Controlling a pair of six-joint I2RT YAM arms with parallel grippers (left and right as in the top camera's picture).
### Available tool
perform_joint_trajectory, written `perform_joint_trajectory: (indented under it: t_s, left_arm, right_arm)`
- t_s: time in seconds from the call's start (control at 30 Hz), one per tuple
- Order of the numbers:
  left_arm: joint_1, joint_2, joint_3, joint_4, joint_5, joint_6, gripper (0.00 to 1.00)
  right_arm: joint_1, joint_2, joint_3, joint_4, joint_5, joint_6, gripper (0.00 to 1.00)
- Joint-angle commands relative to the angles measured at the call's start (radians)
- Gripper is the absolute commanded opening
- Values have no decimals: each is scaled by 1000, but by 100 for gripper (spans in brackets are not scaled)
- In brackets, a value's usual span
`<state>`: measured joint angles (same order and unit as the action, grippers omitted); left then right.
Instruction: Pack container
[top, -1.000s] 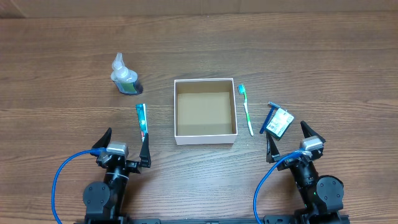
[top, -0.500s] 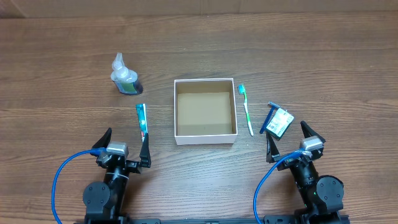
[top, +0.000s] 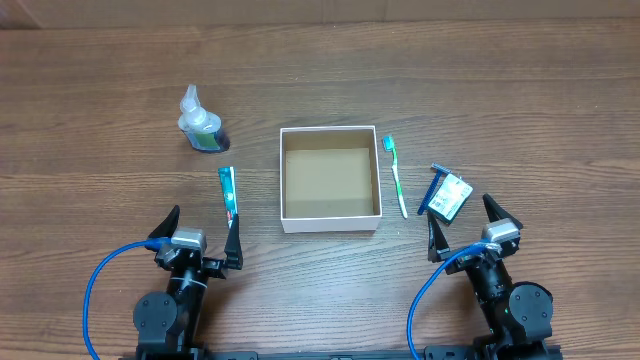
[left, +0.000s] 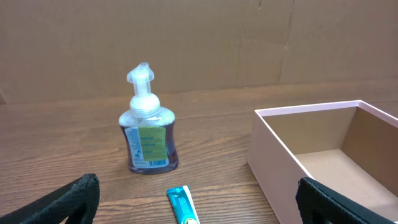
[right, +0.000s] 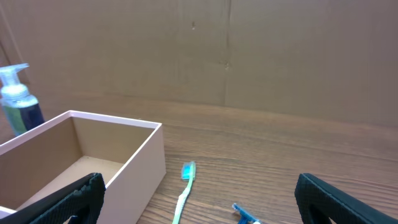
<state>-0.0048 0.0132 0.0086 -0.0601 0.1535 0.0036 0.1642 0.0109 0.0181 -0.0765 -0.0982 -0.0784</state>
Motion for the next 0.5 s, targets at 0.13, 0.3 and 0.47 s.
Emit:
perform_joint_trajectory:
  t_s: [0.13,0.3,0.47]
  left_arm:
    - [7,-8,-4,0,3,19,100]
    - [7,-8,-4,0,4,19,100]
    - [7,-8,-4,0,4,19,100]
  right_arm:
    - [-3,-6,-9,47,-98,80,100]
    - [-3,5,29,35,-69,262,100]
    - [-3,145,191,-106,-39,262,100]
